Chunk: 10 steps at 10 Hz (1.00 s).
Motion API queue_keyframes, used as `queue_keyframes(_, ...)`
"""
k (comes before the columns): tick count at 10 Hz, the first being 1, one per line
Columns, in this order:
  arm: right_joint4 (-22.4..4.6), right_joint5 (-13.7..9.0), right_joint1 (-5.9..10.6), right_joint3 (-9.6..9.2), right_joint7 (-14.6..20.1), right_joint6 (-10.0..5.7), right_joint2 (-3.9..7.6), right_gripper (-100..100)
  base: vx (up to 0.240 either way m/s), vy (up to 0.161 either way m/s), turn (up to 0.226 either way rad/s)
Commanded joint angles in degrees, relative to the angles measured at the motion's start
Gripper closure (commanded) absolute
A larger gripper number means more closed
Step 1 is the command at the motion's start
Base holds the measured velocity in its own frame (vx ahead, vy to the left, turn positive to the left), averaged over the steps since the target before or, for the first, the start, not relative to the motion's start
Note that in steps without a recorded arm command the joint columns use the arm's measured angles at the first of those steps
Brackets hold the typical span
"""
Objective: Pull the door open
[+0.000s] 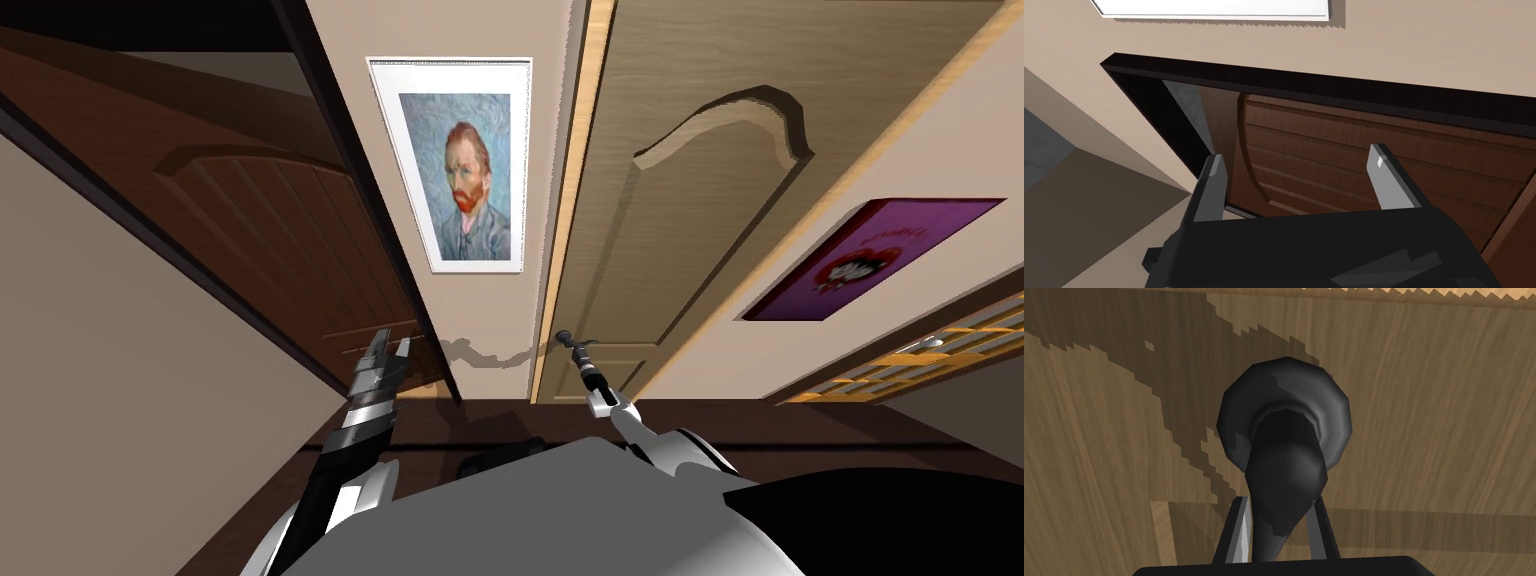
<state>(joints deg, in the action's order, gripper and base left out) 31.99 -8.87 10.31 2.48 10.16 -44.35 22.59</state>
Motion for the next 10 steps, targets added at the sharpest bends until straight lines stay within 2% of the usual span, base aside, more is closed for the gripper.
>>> queue_keyframes(1,-0.02,0.03,-0.08,-0.03,-0.06,0.01,-0.03,100,-0.011,-0.002,0.004)
queue_keyframes(3,-0.02,0.03,-0.08,-0.03,-0.06,0.01,-0.03,100,-0.003,0.001,-0.001)
queue_keyframes(4,0.20,0.48,-0.56,-1.04,1.17,-0.58,0.63,100,-0.120,-0.020,0.088)
queue_keyframes(6,0.43,0.88,-0.95,-1.90,2.19,-1.15,1.23,100,-0.197,-0.080,0.121)
queue_keyframes(10,1.17,2.18,-2.25,-4.72,5.57,-3.02,3.21,100,-0.215,-0.069,0.116)
